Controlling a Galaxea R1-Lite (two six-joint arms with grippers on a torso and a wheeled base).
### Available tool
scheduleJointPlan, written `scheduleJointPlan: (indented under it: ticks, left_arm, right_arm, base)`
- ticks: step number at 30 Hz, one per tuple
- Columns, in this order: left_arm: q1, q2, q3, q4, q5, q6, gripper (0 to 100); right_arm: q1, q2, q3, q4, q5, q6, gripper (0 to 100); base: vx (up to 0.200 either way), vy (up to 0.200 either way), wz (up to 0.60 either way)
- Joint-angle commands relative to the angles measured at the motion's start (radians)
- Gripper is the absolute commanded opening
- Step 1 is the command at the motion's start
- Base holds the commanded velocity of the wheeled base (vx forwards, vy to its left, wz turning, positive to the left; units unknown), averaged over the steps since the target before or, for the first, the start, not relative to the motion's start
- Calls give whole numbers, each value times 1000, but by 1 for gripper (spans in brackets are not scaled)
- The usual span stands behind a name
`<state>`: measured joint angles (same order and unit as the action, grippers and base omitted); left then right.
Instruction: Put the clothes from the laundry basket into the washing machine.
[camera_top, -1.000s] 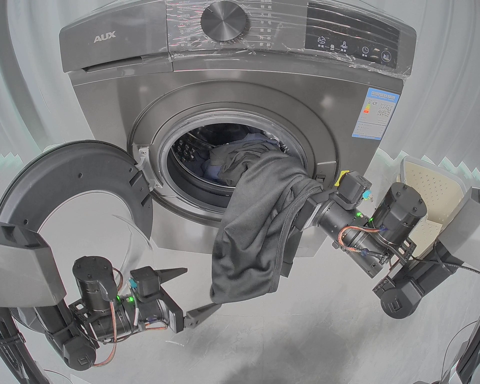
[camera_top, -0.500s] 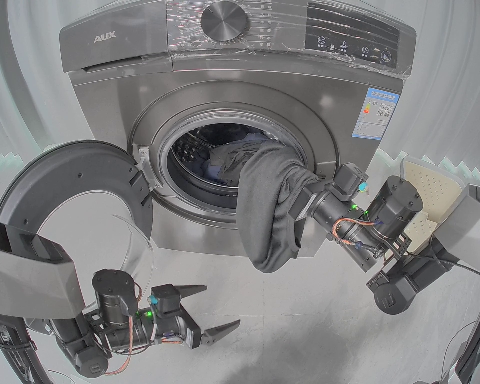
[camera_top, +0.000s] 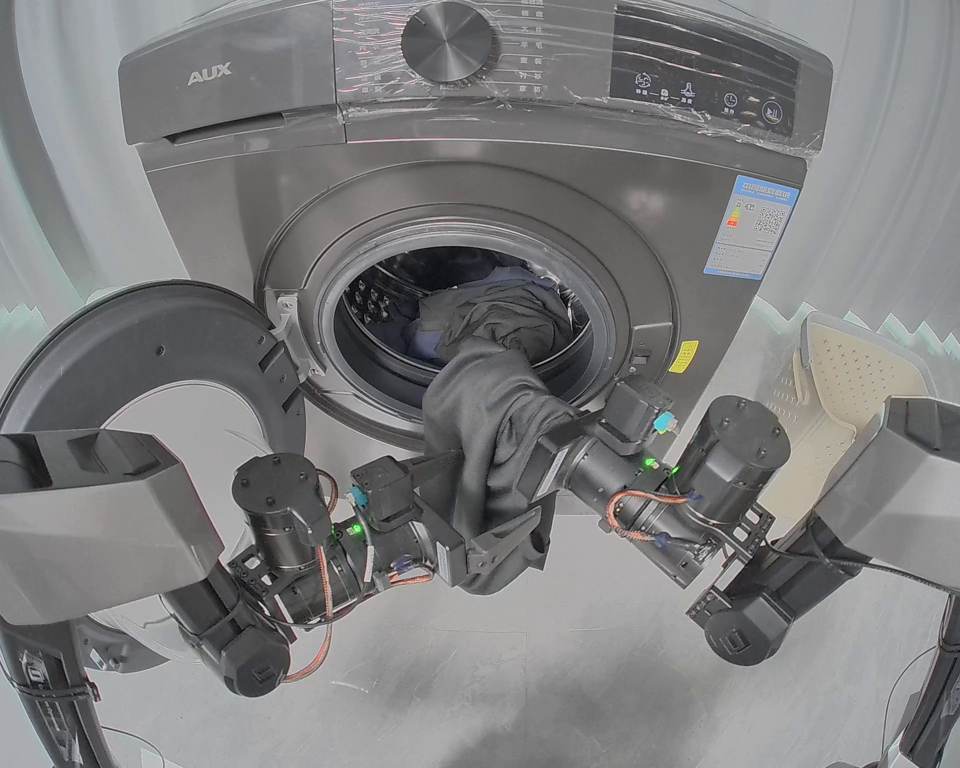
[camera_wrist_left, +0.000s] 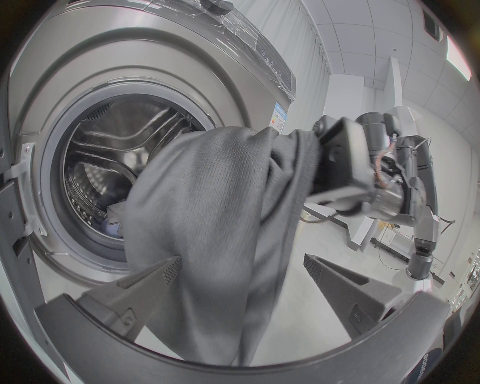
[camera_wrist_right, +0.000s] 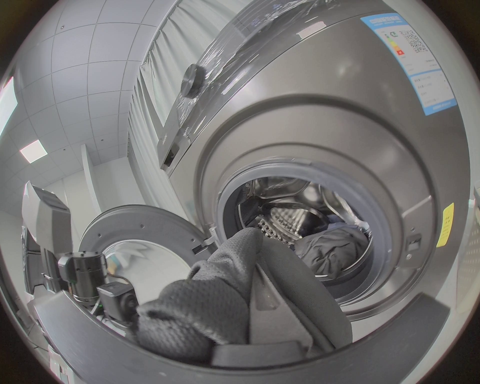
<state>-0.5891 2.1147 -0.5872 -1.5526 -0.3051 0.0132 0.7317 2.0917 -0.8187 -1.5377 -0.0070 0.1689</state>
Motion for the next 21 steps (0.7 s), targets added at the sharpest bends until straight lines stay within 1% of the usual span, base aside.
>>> scheduleJointPlan:
  ticks: [1,2,7,12,15,17,19,21]
  left_arm:
    - [0,51,-46,0,4,-1,100]
    - [2,64,-60,2,4,-1,100]
    - [14,99,-103,0,8,-2,100]
    - [37,123,-154,2,38,-16,100]
    - [48,146,-190,2,43,-16,100]
    - [49,154,-204,2,49,-18,100]
    - [51,163,-223,2,86,-25,100]
    - [57,163,-220,2,101,-30,100]
  right_arm:
    - [29,25,-10,1,-4,0,0]
    - [35,25,-11,2,-19,0,0]
    - [58,24,-3,-1,-25,3,0]
    - [78,16,9,1,-28,7,0]
    - [95,10,32,-1,-51,9,0]
    - [103,5,43,-1,-54,11,0]
    - [106,-2,53,-2,-54,12,0]
    - [104,-7,53,-1,-56,15,0]
  base:
    - [0,0,0]
    - [0,0,0]
    - [0,0,0]
    - [0,0,0]
    - [0,0,0]
    - [0,0,0]
    - [0,0,0]
    - [0,0,0]
